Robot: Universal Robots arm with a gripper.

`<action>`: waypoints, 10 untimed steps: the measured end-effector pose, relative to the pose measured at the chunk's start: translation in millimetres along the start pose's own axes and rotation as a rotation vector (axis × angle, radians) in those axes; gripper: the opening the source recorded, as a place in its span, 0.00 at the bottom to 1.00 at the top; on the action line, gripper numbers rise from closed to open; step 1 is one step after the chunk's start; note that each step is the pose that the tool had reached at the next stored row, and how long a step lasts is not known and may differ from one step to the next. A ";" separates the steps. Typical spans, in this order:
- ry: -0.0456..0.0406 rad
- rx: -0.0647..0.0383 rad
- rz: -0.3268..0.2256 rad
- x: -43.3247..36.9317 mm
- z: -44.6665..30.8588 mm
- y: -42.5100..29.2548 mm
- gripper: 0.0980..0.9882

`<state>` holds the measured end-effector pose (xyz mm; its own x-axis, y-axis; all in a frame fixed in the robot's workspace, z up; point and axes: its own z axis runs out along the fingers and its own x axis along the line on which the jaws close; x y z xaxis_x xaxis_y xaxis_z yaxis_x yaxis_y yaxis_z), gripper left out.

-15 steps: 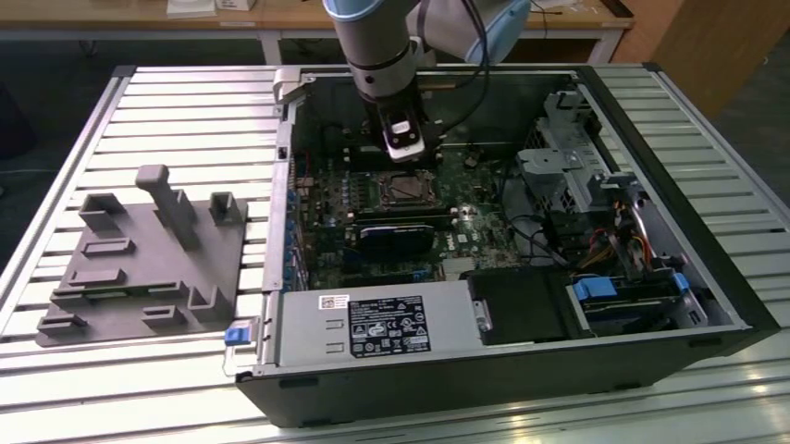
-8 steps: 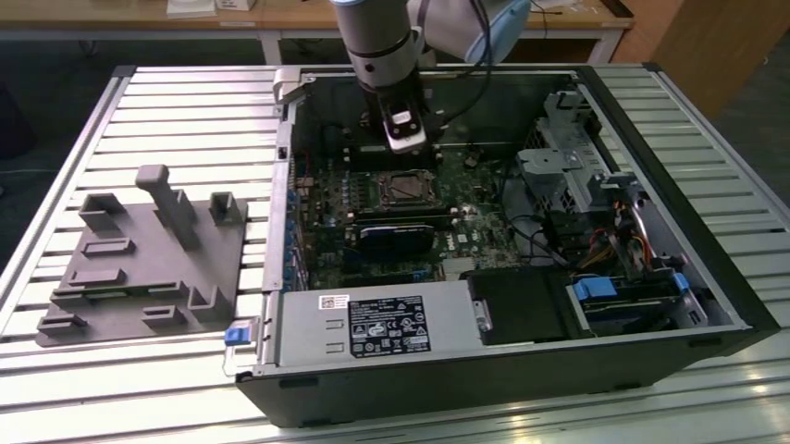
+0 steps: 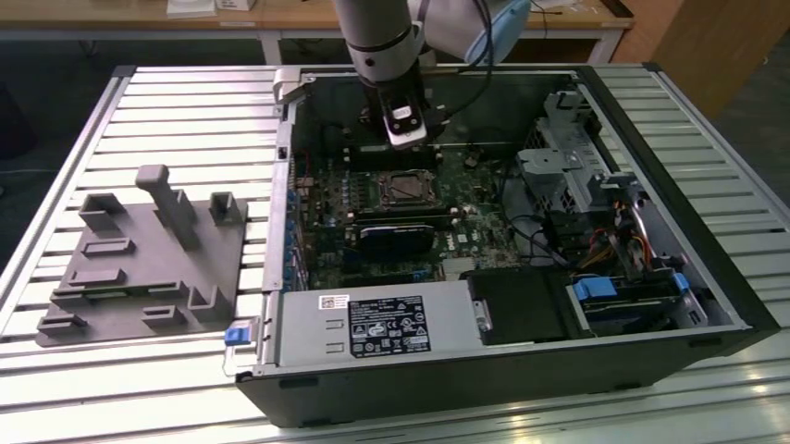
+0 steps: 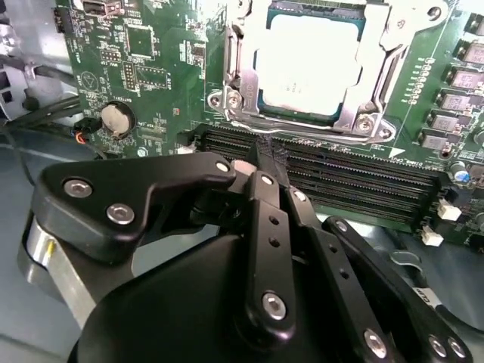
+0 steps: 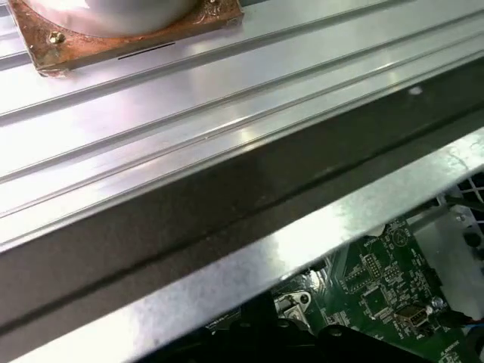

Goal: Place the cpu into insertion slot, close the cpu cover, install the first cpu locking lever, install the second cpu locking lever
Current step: 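Install the first cpu locking lever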

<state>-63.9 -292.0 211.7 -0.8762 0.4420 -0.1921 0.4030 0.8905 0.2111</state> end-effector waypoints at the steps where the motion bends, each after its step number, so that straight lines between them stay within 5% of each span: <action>1: 0.0116 0.007 0.001 -0.2 0.1 0.1 0.01; 4: 0.0509 0.035 0.004 -2.0 1.0 0.8 0.01; 6: 0.0690 0.054 0.005 -3.6 1.5 1.4 0.01; 10: 0.0712 0.074 0.002 -6.2 1.1 -2.4 0.01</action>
<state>-59.2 -296.7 211.4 -0.8909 0.4374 -0.1226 0.4209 0.8964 0.1390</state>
